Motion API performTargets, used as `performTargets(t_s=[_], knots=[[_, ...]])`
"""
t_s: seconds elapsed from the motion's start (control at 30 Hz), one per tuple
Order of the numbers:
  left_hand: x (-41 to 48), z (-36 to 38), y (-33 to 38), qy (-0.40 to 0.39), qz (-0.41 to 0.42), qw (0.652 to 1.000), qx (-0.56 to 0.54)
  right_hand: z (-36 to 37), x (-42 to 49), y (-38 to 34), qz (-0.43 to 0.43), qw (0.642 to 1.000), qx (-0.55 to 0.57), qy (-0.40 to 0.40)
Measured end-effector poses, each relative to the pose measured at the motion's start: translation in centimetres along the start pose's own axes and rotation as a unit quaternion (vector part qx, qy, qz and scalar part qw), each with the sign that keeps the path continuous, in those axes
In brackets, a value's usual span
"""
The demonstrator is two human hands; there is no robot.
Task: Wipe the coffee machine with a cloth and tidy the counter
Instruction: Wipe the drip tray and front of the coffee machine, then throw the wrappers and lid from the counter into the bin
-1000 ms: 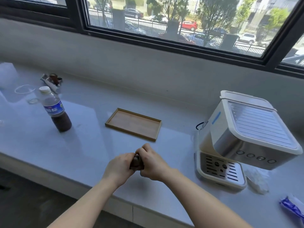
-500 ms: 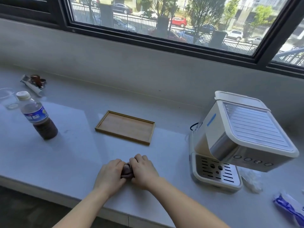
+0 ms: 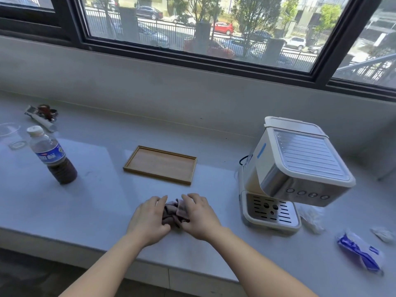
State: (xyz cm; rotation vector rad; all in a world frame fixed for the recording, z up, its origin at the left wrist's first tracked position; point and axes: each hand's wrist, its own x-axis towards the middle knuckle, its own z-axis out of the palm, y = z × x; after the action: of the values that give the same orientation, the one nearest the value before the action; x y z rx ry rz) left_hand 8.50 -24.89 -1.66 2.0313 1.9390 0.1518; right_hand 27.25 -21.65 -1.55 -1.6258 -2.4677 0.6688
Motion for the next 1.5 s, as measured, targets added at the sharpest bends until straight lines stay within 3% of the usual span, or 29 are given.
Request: performTargets(t_s=[0.2, 0.37, 0.6, 1.03, 1.5], knots=[[-0.7, -1.1, 3.4, 0.021, 0.033, 0.999, 0.028, -1.8, -4.8, 1.5, 0.063, 0.998, -0.014, 0.019], [-0.8, -1.2, 7.9, 0.034, 0.108, 0.993, 0.032, -3.8, -9.1, 3.7, 0.125, 0.991, -0.002, 0.054], [-1.6, -0.4, 15.3, 0.017, 0.21, 0.977, 0.034, -7.0, -15.7, 7.4, 0.213, 0.972, 0.009, 0.094], [-4.1, 4.7, 30.4, -0.028, 0.307, 0.951, 0.017, -11.2, -28.7, 18.2, 0.333, 0.933, 0.024, 0.132], [-1.3, 12.5, 45.6, -0.017, 0.21, 0.976, 0.044, -15.0, -33.1, 35.6, 0.301, 0.942, 0.021, 0.145]])
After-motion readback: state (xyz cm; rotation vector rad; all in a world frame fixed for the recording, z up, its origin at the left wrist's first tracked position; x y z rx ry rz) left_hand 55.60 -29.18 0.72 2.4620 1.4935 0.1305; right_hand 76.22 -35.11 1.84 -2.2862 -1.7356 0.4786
